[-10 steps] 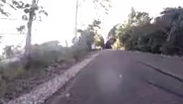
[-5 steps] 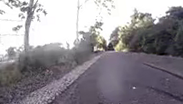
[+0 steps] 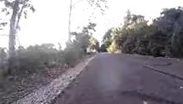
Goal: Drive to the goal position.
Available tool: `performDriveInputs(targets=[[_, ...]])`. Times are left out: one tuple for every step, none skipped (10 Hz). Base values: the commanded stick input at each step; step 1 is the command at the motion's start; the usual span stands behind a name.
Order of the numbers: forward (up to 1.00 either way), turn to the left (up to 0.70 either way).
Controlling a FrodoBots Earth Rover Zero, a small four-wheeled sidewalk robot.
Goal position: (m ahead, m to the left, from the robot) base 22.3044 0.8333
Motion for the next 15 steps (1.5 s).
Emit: performDriveInputs(targets=[[1.00,-0.33],[1.00,-0.30],[1.00,-0.07],[1.00,0.00],[1.00,0.00],[1.00,0.00],[1.00,0.00],[1.00,0.00],[1.00,0.00],[1.00,0.00],[1.00,0.00],[1.00,0.00],[1.00,0.00],[1.00,0.00],[1.00,0.00]])
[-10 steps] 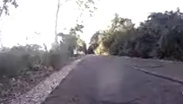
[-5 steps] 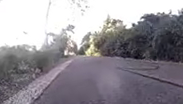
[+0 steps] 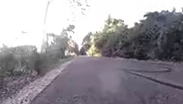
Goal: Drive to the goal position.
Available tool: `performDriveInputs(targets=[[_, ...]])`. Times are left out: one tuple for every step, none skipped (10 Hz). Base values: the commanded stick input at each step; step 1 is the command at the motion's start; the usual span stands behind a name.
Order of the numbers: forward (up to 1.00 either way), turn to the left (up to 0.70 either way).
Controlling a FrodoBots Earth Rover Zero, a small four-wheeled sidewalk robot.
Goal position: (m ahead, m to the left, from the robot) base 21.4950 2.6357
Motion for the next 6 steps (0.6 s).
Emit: performDriveInputs(targets=[[1.00,0.00],[1.00,0.00],[1.00,0.00],[1.00,0.00],[1.00,0.00],[1.00,0.00]])
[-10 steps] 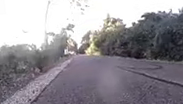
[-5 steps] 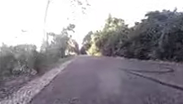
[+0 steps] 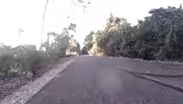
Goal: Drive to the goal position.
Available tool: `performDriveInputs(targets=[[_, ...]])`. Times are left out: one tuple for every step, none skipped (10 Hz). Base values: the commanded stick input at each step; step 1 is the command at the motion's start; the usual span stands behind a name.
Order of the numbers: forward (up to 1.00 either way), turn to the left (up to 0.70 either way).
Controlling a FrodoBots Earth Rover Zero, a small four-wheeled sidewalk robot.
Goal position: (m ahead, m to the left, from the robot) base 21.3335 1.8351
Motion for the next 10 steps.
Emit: performDriveInputs(targets=[[1.00,0.00],[1.00,0.00],[1.00,0.00],[1.00,0.00],[1.00,0.00],[1.00,0.00],[1.00,0.00],[1.00,0.00],[1.00,0.00],[1.00,0.00]])
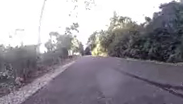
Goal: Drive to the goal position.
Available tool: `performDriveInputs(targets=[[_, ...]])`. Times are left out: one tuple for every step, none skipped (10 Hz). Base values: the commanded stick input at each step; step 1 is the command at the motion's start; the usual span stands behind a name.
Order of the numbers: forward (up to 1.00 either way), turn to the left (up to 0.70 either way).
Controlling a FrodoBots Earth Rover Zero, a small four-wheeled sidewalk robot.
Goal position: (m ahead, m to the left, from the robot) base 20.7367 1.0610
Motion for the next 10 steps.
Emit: performDriveInputs(targets=[[1.00,0.00],[1.00,0.00],[1.00,0.00],[1.00,0.00],[1.00,0.00],[1.00,0.00],[1.00,0.00],[1.00,0.00],[1.00,0.00],[1.00,0.00]])
